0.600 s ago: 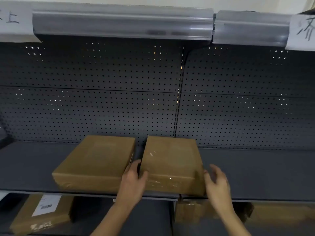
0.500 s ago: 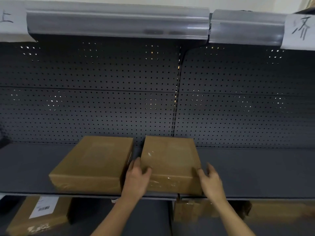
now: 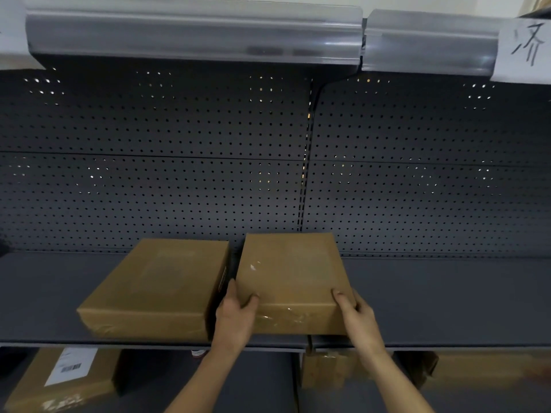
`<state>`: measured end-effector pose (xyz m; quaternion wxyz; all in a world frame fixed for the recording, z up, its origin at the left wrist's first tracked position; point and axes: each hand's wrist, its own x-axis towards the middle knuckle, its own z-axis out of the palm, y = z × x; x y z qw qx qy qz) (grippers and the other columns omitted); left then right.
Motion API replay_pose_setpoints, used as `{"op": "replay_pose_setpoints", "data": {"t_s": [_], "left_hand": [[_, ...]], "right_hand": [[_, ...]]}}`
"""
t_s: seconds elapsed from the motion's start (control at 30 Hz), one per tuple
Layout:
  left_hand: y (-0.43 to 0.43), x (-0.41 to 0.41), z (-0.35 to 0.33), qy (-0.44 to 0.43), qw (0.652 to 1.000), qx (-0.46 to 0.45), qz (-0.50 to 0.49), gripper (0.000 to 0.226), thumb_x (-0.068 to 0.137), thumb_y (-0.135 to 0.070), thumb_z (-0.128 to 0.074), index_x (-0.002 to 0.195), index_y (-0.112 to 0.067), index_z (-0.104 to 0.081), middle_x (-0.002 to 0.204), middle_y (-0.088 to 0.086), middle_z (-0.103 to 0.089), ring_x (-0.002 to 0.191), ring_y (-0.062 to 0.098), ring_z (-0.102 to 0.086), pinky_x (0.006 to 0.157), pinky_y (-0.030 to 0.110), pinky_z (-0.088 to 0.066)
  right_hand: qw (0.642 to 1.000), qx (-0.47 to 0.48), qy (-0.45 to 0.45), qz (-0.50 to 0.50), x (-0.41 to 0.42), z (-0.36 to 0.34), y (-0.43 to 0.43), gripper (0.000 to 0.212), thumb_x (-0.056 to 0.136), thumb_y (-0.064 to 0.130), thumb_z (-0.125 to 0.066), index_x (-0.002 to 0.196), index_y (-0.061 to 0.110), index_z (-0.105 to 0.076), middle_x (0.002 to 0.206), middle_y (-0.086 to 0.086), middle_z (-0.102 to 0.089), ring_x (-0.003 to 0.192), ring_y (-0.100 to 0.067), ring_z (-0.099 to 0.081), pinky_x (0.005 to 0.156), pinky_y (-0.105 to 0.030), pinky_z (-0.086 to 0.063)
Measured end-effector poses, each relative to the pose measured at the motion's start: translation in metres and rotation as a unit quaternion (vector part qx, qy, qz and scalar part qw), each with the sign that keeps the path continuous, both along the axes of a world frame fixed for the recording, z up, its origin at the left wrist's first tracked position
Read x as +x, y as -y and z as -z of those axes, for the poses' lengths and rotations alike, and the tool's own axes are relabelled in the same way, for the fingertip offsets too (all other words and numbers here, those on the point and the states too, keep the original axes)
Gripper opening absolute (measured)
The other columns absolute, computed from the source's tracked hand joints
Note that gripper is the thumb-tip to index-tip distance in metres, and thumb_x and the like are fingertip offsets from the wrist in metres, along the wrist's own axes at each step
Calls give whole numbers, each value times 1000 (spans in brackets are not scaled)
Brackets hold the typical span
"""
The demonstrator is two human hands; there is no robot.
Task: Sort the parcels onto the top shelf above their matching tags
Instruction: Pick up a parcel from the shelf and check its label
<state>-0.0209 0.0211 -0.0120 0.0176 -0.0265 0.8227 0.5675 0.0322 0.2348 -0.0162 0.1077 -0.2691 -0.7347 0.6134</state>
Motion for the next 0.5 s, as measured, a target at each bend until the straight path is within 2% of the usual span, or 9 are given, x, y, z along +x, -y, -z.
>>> {"op": "replay_pose_setpoints", "data": {"t_s": [0.07,0.17,0.27,0.3,0.37,0.43,0.5], "left_hand": [[2,3,-2,-23,1000,7,10,59,98,-22,-54,151,-15,-31,125,-8,-54,111,12,-51,94,19,-34],[9,5,1,-47,998,-16,29,72,98,-37,-52,157,-19,-15,155,-2,-36,141,17,-34,111,24,-25],[14,14,5,-105,983,-140,51,77,95,-58,-42,158,-28,-8,166,0,-8,151,21,-11,120,38,-18],[14,19,4,-152,965,-206,48,77,94,-61,-37,157,-27,-11,166,0,-5,152,23,-7,121,41,-19],[11,26,-1,-259,905,-331,59,77,92,-63,-37,155,-21,-25,165,6,-15,152,27,-9,120,47,-20],[2,30,-5,-318,854,-400,98,79,86,-63,-47,152,-20,-36,158,11,-32,149,33,-20,118,53,-19],[-11,32,-6,-343,822,-434,132,86,78,-62,-58,151,-22,-36,155,13,-39,144,37,-31,114,59,-22]], "right_hand": [[999,-17,-45,9,4,-11,2,57,96,42,-62,148,21,-53,125,6,-64,128,-22,-58,114,-45,-43],[994,-34,-99,29,7,-31,6,62,96,33,-66,154,19,-46,129,8,-60,121,-15,-54,110,-34,-41],[990,-19,-133,41,7,-46,8,63,98,33,-63,157,24,-41,140,1,-57,127,-15,-51,110,-33,-38],[990,-15,-136,43,7,-50,9,64,98,33,-63,157,25,-40,144,-1,-56,132,-18,-50,114,-37,-38],[988,-9,-145,49,7,-57,10,64,99,33,-62,158,23,-39,149,-3,-55,137,-23,-50,118,-43,-38],[987,-1,-152,52,7,-60,11,64,100,33,-61,158,21,-39,149,-4,-57,136,-23,-52,116,-43,-40],[986,1,-156,54,9,-65,14,63,100,34,-60,157,20,-41,145,-4,-60,133,-23,-54,114,-42,-42]]}}
